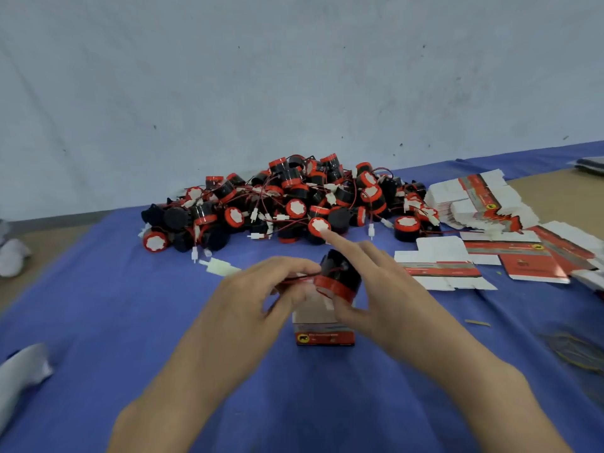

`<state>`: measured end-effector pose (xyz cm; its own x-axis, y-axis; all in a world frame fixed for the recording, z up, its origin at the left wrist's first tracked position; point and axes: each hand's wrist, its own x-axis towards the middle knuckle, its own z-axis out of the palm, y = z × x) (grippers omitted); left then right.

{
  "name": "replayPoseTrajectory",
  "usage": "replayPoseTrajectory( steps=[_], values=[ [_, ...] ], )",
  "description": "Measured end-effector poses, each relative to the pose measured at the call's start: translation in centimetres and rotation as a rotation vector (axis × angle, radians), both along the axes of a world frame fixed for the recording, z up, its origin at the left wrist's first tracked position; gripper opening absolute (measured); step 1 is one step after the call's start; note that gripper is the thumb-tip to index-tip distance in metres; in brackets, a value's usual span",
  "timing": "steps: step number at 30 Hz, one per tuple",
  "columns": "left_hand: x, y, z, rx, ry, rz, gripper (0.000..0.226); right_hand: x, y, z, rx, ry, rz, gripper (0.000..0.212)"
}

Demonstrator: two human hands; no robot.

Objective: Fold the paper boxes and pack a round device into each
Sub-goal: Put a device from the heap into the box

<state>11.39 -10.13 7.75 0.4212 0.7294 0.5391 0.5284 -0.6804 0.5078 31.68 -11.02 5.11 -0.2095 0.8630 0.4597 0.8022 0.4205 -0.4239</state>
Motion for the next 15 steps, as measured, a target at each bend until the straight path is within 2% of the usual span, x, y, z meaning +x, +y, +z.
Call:
replayPoseTrajectory(
  steps=[3, 7, 15],
  values=[
    [-0.6, -0.2, 0.5, -0.030, -0.082, -0.037, 0.017, -0.5, -0.6, 0.1, -0.045, -0.006, 0.024, 0.062],
    [-1.5, -0.1, 0.8, 0.003, -0.195, 0.039, 0.012, -1.4, -1.6, 0.2, -0.055, 0.202, 0.107, 0.051],
    [-0.6, 0.0, -1.5, -0.173, -0.443, 0.059, 0.012, -2.6, -2.7, 0.9, -0.049, 0.703, 0.208, 0.047]
  ],
)
